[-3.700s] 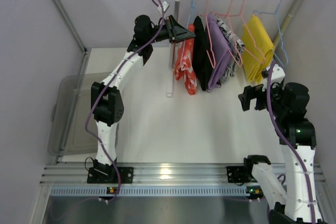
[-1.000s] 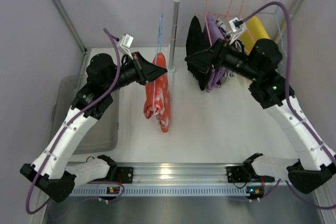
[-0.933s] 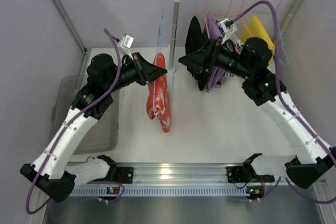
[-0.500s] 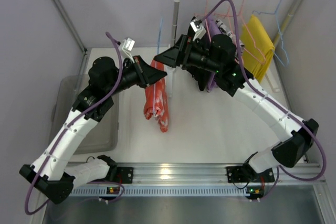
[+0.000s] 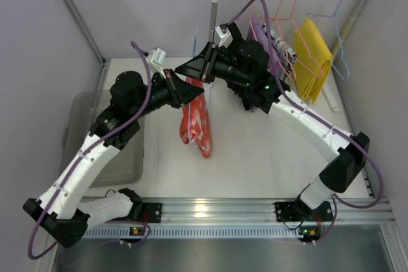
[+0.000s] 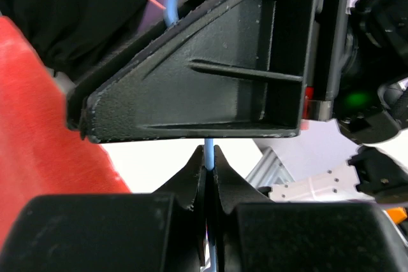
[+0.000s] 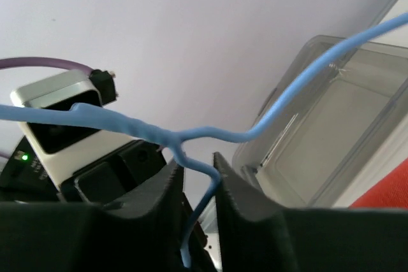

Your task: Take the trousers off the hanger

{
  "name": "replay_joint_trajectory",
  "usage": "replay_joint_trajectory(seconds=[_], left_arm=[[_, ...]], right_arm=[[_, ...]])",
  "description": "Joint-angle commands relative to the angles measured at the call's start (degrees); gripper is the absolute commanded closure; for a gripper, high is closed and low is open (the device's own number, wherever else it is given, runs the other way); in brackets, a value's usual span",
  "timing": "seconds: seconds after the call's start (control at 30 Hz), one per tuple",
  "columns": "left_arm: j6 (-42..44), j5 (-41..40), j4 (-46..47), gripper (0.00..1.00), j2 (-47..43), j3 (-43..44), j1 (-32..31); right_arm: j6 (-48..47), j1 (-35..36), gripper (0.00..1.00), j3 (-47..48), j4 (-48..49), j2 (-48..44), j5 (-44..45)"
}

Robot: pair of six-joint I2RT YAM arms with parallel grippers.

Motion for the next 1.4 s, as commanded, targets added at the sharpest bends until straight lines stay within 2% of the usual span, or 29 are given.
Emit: replay_joint_trajectory(seconds=[0.0,0.07,0.1,0.17,0.2,0.23,0.3,0.33,0.37,0.43,0.5,0.57,0.67,0.7,0.73,0.83,0.9,1.07,1.2,1.37], left_arm=[[2.53,-2.3,11.35,1.0,-2.41,0.84,-0.32],[3.32,-2.3,11.0,1.0,-2.5,0.58,-0.41],[3.93,-2.83,10.57,1.0,-2.76,0.32,-0.41],[7.35,-4.58,8.29,0.83,-3.98,-0.12,-0.41],[8.76,-7.89,7.23,0.71,-4.77,-0.39,-0.41],[11.73,-10.02,5.74,0.44,-5.74,-0.91,-0.32],[14.91,-14.06,1.88,0.2,-8.9,-1.62,-0.14],[17.97,-18.52,0.64,0.08,-9.87,-2.4,0.12],[19.39,-21.69,-1.54,0.01,-11.79,-3.02,0.64],[24.03,-27.05,-2.44,0.01,-13.91,-4.77,1.44],[27.47,-28.32,-2.45,0.01,-17.95,-9.77,1.88],[28.28,-23.77,-3.67,0.01,-20.85,-13.55,2.05],[22.94,-17.62,-7.88,0.01,-21.83,-15.94,4.5],[18.74,-12.98,-9.03,0.01,-21.57,-16.55,7.47],[16.7,-12.94,-9.3,0.01,-21.57,-17.17,7.5],[7.91,-0.93,-6.86,0.01,-21.22,-20.59,15.47],[7.27,2.87,-4.04,0.01,-22.09,-23.4,16.03],[17.1,0.24,8.78,0.01,-28.76,-31.66,15.85],[30.53,-0.37,14.16,0.01,-31.76,-36.33,15.06],[35.83,-0.19,19.6,0.01,-33.26,-39.84,12.61]], right_arm=[[2.07,1.03,0.86,2.97,3.75,0.34,-0.21],[2.15,0.77,0.98,3.14,3.4,0.16,-0.21],[2.24,0.51,1.0,3.41,3.14,0.07,-0.29],[2.16,-0.28,1.0,3.58,2.61,-0.63,-0.29],[1.98,-0.63,1.0,3.76,2.09,-1.24,-0.21],[1.89,-1.42,1.0,3.85,1.56,-2.38,-0.21],[1.46,-2.13,1.0,3.93,1.03,-3.61,-0.29],[1.28,-2.48,1.0,4.2,1.03,-4.75,-0.47],[1.1,-2.48,1.0,4.55,1.11,-5.11,-0.82],[1.1,-2.57,1.0,5.34,1.03,-6.16,-1.0],[1.36,-2.57,1.0,6.39,1.46,-6.78,-1.35],[1.45,-2.57,1.0,7.1,2.43,-6.7,-2.31],[0.93,-2.48,1.0,8.24,3.22,-7.05,-3.98],[0.4,-2.57,1.0,8.42,3.05,-7.39,-4.07],[0.05,-2.48,1.0,8.51,2.96,-7.66,-4.16],[-0.83,-2.66,1.0,9.03,1.39,-8.36,-3.73],[-0.57,-2.92,1.0,9.82,0.33,-8.45,-2.15],[3.02,-3.8,1.0,11.4,-4.58,-7.93,2.59],[6.1,-3.8,1.0,13.25,-7.94,-5.91,5.06],[8.3,-3.89,1.0,15.09,-9.08,-4.24,6.12]])
